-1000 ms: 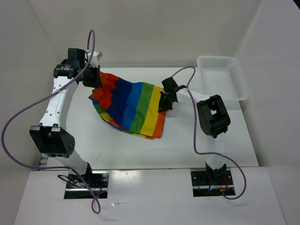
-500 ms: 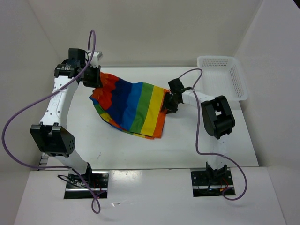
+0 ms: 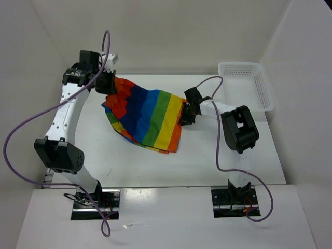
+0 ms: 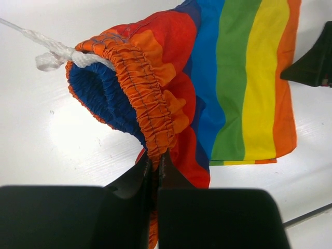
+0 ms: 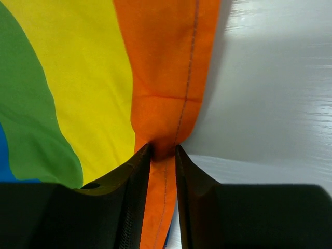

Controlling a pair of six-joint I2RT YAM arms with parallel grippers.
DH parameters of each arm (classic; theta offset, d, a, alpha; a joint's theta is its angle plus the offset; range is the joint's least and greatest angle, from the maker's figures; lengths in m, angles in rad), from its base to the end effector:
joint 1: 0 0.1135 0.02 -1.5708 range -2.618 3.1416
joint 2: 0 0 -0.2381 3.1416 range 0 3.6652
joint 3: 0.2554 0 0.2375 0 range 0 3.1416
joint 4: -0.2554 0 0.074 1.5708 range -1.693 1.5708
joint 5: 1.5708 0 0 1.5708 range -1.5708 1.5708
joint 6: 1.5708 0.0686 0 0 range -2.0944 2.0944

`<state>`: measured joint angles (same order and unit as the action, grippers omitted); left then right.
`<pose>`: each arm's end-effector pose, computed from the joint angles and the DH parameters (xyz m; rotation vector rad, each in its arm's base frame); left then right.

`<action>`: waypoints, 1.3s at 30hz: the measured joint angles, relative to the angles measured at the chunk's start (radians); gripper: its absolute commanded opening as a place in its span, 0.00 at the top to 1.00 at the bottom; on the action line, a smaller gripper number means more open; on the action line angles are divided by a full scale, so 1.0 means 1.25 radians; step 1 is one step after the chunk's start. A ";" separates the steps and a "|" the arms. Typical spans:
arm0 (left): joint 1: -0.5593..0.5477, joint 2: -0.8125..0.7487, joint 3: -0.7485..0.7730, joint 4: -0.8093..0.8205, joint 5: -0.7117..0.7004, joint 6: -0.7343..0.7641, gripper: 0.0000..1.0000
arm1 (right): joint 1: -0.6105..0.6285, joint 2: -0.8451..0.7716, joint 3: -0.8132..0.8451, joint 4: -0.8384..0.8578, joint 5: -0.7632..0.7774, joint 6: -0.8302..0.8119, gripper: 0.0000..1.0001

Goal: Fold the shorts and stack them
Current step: Fold the shorts

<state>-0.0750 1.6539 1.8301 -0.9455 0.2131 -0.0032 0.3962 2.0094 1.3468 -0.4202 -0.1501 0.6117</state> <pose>0.3547 -0.0412 0.3520 0.1895 2.3284 -0.2881 0.3703 0.1660 0.1097 0.2437 2.7302 0.5099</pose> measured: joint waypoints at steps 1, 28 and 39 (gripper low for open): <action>-0.013 0.000 0.010 0.000 -0.007 0.000 1.00 | 0.003 0.003 0.002 0.003 0.000 0.002 0.69; -0.370 0.180 0.073 0.011 -0.204 0.000 0.92 | 0.010 0.007 0.003 0.018 0.000 0.016 0.73; -0.402 0.180 -0.009 0.187 -0.009 0.000 0.39 | 0.011 0.007 0.001 0.021 0.002 0.019 0.73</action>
<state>-0.5774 1.8793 1.8194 -0.7120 0.2016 -0.0032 0.4099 2.0186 1.3479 -0.3939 -0.1478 0.6350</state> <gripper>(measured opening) 0.626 0.273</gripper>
